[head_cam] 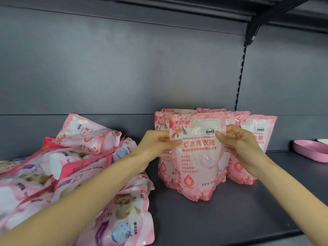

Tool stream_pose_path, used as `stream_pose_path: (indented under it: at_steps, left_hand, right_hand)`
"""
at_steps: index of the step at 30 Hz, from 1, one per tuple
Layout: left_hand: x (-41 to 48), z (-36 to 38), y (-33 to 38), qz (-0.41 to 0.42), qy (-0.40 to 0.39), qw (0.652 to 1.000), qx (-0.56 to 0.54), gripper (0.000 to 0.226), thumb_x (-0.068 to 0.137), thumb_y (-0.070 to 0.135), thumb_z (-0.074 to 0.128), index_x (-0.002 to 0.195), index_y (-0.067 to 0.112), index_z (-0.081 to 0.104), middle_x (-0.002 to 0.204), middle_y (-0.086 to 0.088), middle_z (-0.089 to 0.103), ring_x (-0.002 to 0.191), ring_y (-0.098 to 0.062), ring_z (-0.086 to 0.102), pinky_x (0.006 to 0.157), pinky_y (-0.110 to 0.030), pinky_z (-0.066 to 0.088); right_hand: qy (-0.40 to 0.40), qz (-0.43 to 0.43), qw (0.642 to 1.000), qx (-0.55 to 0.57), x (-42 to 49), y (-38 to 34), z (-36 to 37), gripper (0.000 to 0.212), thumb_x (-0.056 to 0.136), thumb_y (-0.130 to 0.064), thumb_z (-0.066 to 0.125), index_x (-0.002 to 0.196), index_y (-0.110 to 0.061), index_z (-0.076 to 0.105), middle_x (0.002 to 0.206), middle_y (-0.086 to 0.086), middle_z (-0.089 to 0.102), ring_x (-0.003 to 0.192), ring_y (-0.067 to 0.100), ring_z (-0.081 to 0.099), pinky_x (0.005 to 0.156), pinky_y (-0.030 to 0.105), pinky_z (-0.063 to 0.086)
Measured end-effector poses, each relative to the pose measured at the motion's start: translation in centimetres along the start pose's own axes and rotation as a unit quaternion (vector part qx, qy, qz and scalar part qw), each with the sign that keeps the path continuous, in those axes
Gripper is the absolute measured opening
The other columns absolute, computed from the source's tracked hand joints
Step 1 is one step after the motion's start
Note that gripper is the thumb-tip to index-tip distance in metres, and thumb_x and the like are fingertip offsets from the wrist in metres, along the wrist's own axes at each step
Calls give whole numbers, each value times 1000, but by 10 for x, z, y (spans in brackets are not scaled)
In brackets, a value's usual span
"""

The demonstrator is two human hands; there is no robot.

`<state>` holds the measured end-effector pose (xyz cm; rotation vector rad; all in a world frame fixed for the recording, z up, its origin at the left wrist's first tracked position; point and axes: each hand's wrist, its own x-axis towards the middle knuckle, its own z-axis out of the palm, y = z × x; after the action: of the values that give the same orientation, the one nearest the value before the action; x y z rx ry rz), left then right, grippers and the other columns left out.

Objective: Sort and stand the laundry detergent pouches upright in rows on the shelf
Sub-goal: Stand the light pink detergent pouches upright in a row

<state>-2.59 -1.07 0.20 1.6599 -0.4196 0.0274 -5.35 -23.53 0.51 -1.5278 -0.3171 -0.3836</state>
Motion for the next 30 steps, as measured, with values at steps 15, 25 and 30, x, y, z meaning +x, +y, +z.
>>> stream_pose_path:
  at_steps: [15, 25, 30]
  left_hand:
    - [7, 25, -7, 51, -50, 996, 46, 16, 87, 14, 62, 101, 13, 70, 98, 2, 73, 91, -13, 69, 79, -26, 56]
    - [-30, -33, -15, 229, 24, 797, 558, 39, 94, 45, 44, 124, 25, 58, 123, 12, 59, 111, -11, 50, 94, -23, 39]
    - [-65, -61, -8, 180, 54, 763, 619, 80, 75, 64, 6, 134, 28, 47, 139, 12, 47, 130, -12, 41, 108, -28, 25]
  right_hand:
    - [39, -23, 994, -103, -6, 17, -35, 18, 83, -11, 65, 100, -16, 60, 98, -2, 69, 84, 12, 67, 63, 16, 53]
    - [111, -181, 894, -395, -17, 1, -12, 44, 92, -26, 53, 134, -22, 41, 129, -14, 43, 119, 7, 43, 95, 27, 37]
    - [43, -231, 817, -526, -34, -6, 27, 52, 94, -46, 40, 141, -23, 38, 148, -7, 35, 134, 12, 34, 104, 27, 28]
